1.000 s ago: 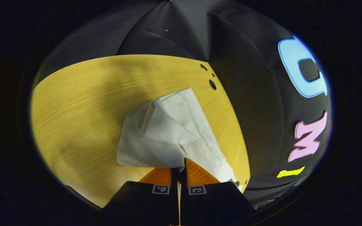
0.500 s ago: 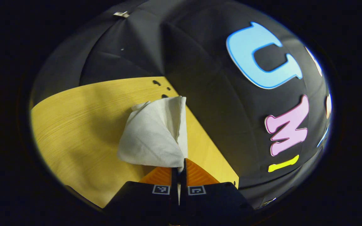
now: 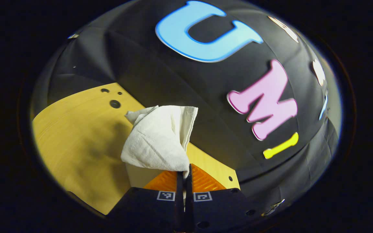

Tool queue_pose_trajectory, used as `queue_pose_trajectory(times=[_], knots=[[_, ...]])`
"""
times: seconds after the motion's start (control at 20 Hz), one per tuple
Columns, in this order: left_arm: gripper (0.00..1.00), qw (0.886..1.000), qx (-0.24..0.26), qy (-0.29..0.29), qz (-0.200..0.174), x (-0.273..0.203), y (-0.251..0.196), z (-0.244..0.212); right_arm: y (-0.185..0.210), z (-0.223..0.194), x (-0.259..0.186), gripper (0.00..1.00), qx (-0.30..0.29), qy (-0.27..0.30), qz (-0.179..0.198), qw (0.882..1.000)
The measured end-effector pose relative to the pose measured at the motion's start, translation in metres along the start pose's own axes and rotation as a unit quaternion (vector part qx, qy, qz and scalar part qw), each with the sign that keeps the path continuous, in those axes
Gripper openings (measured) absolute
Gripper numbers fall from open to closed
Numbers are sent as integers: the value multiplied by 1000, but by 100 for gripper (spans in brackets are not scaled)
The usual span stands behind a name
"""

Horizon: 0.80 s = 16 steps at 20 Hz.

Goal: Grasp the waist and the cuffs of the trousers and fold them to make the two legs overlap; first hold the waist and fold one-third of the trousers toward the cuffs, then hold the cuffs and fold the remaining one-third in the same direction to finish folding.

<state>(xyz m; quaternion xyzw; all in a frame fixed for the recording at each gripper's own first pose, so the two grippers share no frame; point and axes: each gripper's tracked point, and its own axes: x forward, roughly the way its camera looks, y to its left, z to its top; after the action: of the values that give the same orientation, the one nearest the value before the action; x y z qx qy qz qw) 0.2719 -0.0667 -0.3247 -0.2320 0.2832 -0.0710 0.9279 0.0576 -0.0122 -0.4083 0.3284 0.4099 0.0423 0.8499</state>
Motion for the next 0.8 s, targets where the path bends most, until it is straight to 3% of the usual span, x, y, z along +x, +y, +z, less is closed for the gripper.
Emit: queue_pose_trajectory(times=[0.05, 0.25, 0.45, 0.65, 0.8], knots=[[6, 1000, 13, 8, -10, 7, -14, -11, -5, 1, -4, 77, 0, 0, -4, 1000], [6, 994, 80, 54, -42, 32, -63, -59, -23, 8, -14, 77, 4, -8, -17, 1000], [6, 981, 154, 102, -51, 51, -91, -112, -42, 13, -24, 77, 22, -17, -31, 999], [6, 960, 234, 150, -45, 72, -99, -173, -59, 14, -31, 77, 31, -21, -49, 998], [6, 936, 300, 180, -40, 76, -97, -209, -68, 16, -35, 77, 40, -24, -59, 997]])
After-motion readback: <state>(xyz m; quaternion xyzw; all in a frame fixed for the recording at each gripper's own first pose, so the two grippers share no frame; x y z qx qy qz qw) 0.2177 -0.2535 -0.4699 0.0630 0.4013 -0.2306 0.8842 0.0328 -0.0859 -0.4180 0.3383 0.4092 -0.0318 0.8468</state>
